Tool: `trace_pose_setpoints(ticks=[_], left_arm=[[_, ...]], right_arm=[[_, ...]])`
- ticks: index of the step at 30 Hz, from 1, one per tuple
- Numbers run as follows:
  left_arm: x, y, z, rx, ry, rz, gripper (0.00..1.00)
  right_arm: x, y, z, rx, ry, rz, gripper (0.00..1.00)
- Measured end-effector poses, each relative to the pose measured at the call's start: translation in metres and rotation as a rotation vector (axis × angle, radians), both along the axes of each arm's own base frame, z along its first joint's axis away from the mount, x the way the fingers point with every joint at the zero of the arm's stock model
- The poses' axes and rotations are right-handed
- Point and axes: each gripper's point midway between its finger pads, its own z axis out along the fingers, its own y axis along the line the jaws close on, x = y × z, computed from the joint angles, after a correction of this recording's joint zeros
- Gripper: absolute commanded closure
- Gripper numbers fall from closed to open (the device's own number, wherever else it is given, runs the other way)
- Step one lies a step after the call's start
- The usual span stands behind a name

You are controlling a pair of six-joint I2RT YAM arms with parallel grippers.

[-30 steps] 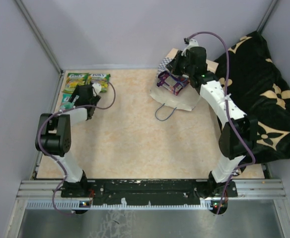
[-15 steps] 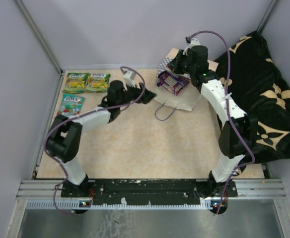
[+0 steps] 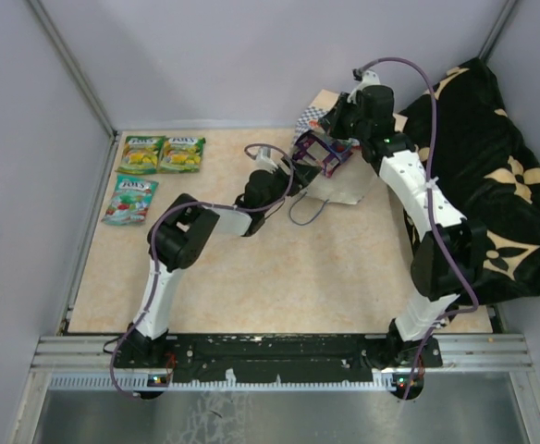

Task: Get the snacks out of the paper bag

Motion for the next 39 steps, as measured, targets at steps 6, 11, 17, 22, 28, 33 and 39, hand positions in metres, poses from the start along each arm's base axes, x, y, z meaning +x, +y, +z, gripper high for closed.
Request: trace_pose_setpoints(ticks=[6,11,17,22,28,33,39], left_arm=[[0.039,0.002,0.042,-0.1,-0.018,0.178,0.23],[0.054,0.001,0.028,-0.099,0.025,0.276,0.27],[0.069,-0.014,-0.012,-0.05,0.072,0.328,0.3],[0.084,-0.022,-0.025,-0.031,0.071,0.356,0.31],[0.096,-0.025,-0.029,-0.011,0.066,0.387,0.32],[0.105,-0.029,-0.02,-0.013,0.045,0.403,0.34],[0.115,-0.035,-0.026,0.0,0.043,0.411,0.47]], right_arm=[[-0.003,-0.007,0.006,-0.001,-0.006,-0.016,1.0],[-0.004,-0.007,0.007,0.0,-0.008,-0.016,1.0],[-0.005,-0.009,0.003,-0.003,0.002,-0.019,1.0],[-0.007,-0.01,0.005,-0.002,-0.002,-0.02,1.0],[-0.009,-0.012,0.007,-0.001,-0.005,-0.023,1.0],[-0.008,-0.014,0.007,0.001,-0.006,-0.024,1.0],[-0.009,-0.013,0.007,0.002,-0.006,-0.022,1.0]])
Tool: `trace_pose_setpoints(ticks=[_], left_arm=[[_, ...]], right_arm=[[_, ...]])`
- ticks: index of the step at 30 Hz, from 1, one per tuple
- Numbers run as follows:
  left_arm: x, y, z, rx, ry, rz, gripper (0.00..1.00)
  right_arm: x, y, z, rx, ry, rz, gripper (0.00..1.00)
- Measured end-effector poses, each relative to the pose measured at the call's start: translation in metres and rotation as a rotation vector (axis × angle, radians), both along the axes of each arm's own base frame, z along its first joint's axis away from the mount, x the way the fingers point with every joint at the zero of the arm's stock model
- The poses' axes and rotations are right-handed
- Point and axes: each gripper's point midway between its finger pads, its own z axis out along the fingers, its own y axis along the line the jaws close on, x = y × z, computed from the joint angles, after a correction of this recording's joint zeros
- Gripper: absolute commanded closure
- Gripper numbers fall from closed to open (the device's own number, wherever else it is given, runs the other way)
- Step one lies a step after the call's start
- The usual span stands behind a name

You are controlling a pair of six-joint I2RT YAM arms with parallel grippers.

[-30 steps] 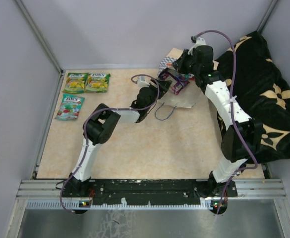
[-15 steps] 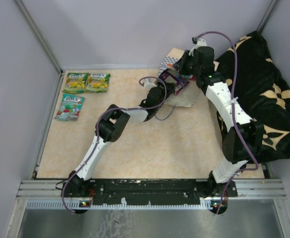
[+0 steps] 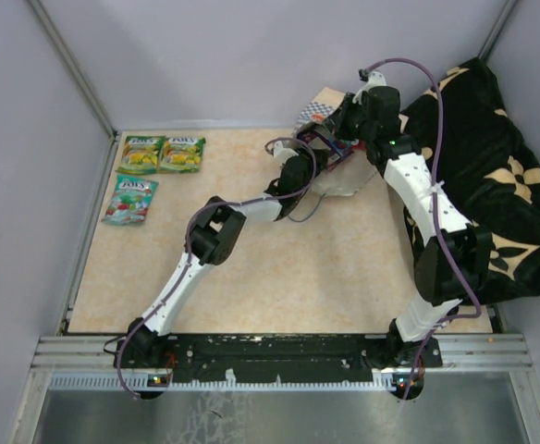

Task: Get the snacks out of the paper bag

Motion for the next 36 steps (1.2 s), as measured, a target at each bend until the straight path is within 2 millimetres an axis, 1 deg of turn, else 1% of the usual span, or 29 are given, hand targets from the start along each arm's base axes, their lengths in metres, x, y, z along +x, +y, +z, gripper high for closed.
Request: trace_pose_setpoints(ticks=[2,5,8,10,11,12,13,14,18,21,25,29,33,34,35,36], left_arm=[[0.002,-0.001,-0.004,0.006,0.004,0.001,0.56],[0.003,-0.002,-0.011,0.015,0.013,0.002,0.64],[0.004,-0.002,-0.017,0.025,0.02,0.002,0.7],[0.004,-0.002,-0.019,0.033,0.022,0.002,0.77],[0.004,-0.002,-0.019,0.036,0.019,0.001,0.83],[0.004,-0.002,-0.017,0.036,0.016,0.001,0.93],[0.005,-0.002,-0.017,0.039,0.014,0.001,0.99],[0.005,-0.002,-0.017,0.044,0.012,0.001,1.0],[0.003,-0.001,-0.018,0.058,0.003,-0.002,1.0],[-0.005,0.005,-0.024,0.072,0.003,-0.008,1.0],[-0.029,0.017,-0.027,0.104,0.008,-0.037,1.0],[-0.06,0.03,-0.018,0.131,0.003,-0.085,1.0],[-0.087,0.042,-0.006,0.143,-0.003,-0.138,1.0],[-0.092,0.044,-0.004,0.148,-0.004,-0.152,0.98],[-0.098,0.045,-0.002,0.155,-0.004,-0.17,0.86],[-0.103,0.046,-0.001,0.159,-0.003,-0.184,0.73]], right_arm=[[0.0,0.0,0.0,0.001,0.0,0.001,1.0],[0.0,0.0,0.0,0.001,0.0,0.002,1.0],[0.0,0.0,0.0,0.001,0.0,0.002,1.0],[0.0,0.001,0.0,0.002,0.0,0.003,1.0],[0.0,0.0,0.0,0.002,0.0,0.003,1.0],[0.0,0.001,0.0,0.003,0.0,0.004,1.0],[0.0,0.001,0.0,0.003,0.0,0.005,1.0],[0.0,0.001,0.0,0.004,-0.002,0.005,1.0],[0.0,0.001,0.001,0.005,-0.005,0.005,1.0],[0.001,0.001,0.002,0.006,-0.01,0.003,1.0],[0.001,0.001,0.003,0.007,-0.013,0.001,1.0],[0.002,0.001,0.004,0.015,-0.017,-0.001,1.0],[0.003,0.001,0.006,0.025,-0.018,-0.004,1.0],[0.003,0.001,0.006,0.027,-0.019,-0.004,1.0],[0.003,0.002,0.006,0.027,-0.02,-0.004,1.0],[0.003,0.001,0.006,0.028,-0.02,-0.005,1.0]])
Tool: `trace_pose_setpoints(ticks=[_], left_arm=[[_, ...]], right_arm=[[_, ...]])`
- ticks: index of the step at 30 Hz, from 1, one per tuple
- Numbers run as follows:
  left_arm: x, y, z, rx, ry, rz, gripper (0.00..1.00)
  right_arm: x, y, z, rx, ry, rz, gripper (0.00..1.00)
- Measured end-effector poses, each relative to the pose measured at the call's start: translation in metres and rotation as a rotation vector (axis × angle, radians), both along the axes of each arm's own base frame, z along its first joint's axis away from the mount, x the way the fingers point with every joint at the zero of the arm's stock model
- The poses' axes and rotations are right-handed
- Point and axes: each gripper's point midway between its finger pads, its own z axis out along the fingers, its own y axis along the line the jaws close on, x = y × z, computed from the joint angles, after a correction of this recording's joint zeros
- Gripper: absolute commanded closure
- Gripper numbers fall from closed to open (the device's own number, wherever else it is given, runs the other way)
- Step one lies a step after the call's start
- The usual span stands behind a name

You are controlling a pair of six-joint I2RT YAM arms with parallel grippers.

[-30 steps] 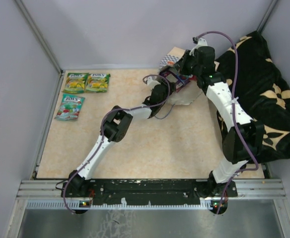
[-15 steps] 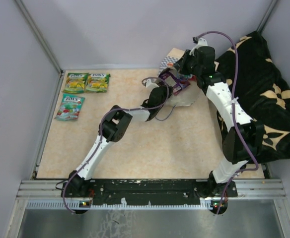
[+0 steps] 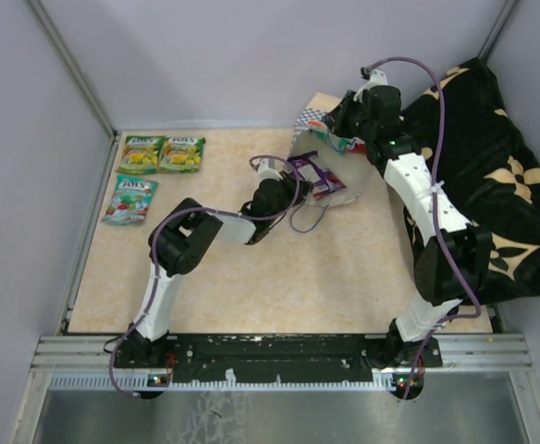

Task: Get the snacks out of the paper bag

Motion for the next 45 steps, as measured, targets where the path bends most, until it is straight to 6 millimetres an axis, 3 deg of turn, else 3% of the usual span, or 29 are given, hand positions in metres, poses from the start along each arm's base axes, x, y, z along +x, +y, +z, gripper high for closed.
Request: trace_pose_setpoints(ticks=[1,3,9,25,28,36,45], left_arm=[[-0.005,0.0,0.002,0.005,0.001,-0.023,0.59],[-0.013,-0.004,0.006,0.006,0.006,-0.067,0.47],[-0.032,-0.014,0.015,-0.014,0.02,-0.178,0.36],[-0.043,-0.019,0.004,0.017,0.049,-0.24,0.36],[-0.04,-0.013,0.004,0.057,0.046,-0.218,0.35],[-0.03,0.009,0.032,0.114,-0.033,-0.119,0.36],[-0.019,0.023,0.011,0.158,-0.004,-0.071,0.36]], right_arm=[[0.0,0.0,0.0,0.002,-0.001,-0.001,1.0],[0.0,0.0,0.001,0.006,-0.001,-0.002,1.0],[0.0,0.001,0.002,0.014,0.0,-0.004,1.0],[0.001,0.0,0.002,0.013,-0.001,-0.004,1.0],[0.001,0.0,0.002,0.013,-0.001,-0.005,1.0],[0.001,0.001,0.002,0.014,-0.002,-0.004,1.0],[0.001,0.0,0.002,0.014,-0.002,-0.005,1.0]])
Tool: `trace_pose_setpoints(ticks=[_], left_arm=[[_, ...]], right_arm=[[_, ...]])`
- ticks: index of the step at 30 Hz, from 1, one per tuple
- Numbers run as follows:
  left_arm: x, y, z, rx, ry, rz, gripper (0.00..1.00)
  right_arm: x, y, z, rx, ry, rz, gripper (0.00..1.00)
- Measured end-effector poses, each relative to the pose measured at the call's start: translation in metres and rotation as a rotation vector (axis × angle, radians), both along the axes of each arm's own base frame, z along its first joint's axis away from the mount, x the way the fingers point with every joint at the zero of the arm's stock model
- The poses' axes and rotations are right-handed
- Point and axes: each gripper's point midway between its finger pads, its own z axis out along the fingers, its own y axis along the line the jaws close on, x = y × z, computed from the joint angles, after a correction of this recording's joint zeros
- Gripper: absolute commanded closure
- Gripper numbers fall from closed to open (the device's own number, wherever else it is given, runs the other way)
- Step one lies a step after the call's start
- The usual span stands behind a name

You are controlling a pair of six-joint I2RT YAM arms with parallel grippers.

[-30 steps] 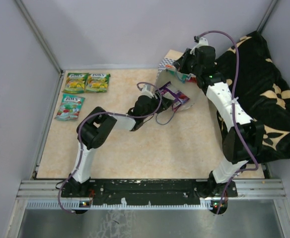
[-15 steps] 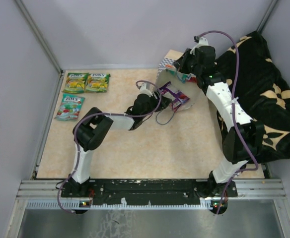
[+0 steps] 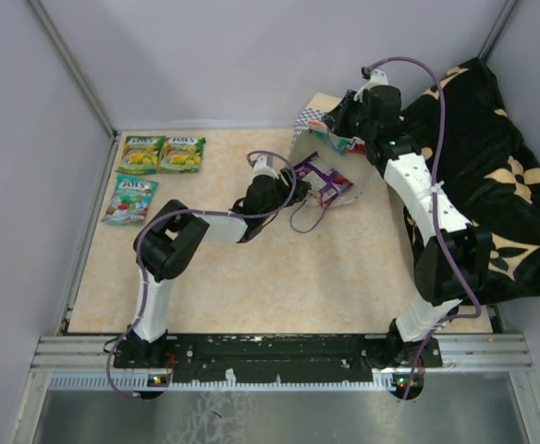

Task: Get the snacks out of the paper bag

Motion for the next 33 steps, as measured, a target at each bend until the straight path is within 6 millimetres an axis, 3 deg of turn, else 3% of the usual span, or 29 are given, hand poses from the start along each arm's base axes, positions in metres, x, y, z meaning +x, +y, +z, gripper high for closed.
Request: trace_pose_setpoints(ticks=[4,9,24,33], left_arm=[[0.004,0.003,-0.017,0.028,0.016,0.022,0.36],[0.013,0.0,-0.024,0.044,0.007,0.038,0.36],[0.025,0.008,-0.019,0.126,-0.043,0.08,0.36],[0.039,0.003,0.003,0.14,-0.091,0.099,0.37]], right_arm=[[0.0,0.0,0.0,0.0,0.0,0.001,1.0],[0.0,0.0,-0.002,0.0,0.003,0.001,1.0],[0.0,0.0,-0.001,0.001,-0.002,0.002,1.0],[0.0,0.0,-0.001,0.001,-0.002,0.002,1.0]])
